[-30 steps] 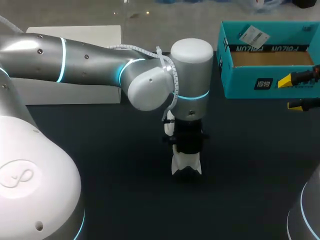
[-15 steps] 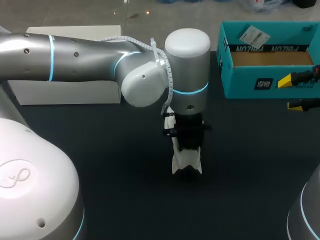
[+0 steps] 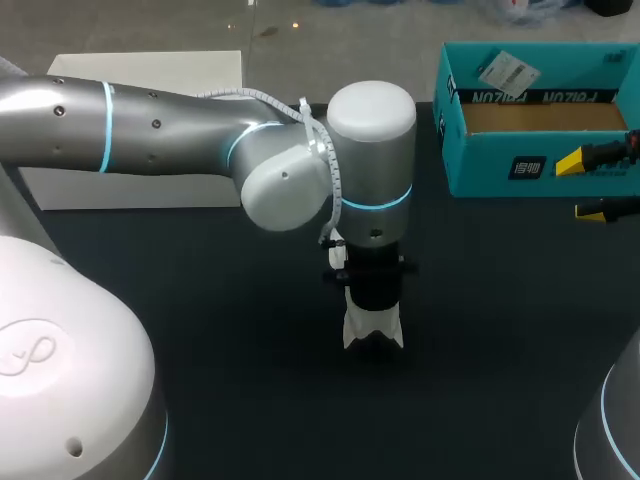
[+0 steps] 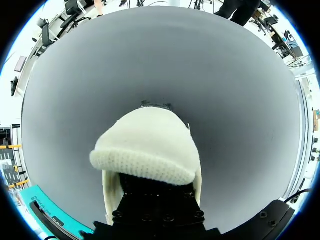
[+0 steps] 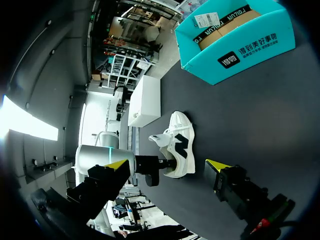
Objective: Take the shoe out of the shoebox, open the shoe tongue, remove and reinsert the insole, then place the shoe into the shoebox
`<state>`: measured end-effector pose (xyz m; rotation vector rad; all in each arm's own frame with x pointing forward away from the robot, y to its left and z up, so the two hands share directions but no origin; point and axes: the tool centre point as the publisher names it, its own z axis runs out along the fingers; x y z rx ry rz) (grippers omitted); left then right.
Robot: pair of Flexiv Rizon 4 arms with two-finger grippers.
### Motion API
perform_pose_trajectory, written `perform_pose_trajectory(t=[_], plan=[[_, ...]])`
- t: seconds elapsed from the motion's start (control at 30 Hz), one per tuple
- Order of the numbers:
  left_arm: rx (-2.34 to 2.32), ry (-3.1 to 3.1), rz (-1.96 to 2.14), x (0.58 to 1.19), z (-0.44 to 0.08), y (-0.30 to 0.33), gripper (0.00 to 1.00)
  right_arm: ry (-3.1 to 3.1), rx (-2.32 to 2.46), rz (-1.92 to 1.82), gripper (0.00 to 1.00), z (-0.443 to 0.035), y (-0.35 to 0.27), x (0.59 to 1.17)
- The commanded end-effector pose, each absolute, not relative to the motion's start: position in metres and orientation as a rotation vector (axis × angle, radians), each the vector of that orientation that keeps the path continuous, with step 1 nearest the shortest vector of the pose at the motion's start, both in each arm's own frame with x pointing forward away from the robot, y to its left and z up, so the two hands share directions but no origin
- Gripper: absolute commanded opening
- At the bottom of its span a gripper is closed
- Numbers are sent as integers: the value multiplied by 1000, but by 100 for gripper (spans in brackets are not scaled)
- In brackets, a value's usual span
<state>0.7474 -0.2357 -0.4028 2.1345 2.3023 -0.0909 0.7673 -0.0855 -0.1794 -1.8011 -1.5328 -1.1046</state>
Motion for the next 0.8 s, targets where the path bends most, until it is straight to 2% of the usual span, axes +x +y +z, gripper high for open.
perform_pose_trajectory(t=[0.03, 0.43, 0.8], plan=[[2153, 2326, -43, 748, -413, -242, 0, -1533, -1803, -1102, 100, -180, -85, 767], [2137, 2282, -12, 743, -367, -232, 0, -1533, -1803, -1102, 100, -180, -85, 767], [2148, 2276, -107, 743, -387, -244, 0, -1533, -1803, -1102, 100, -180, -85, 767]])
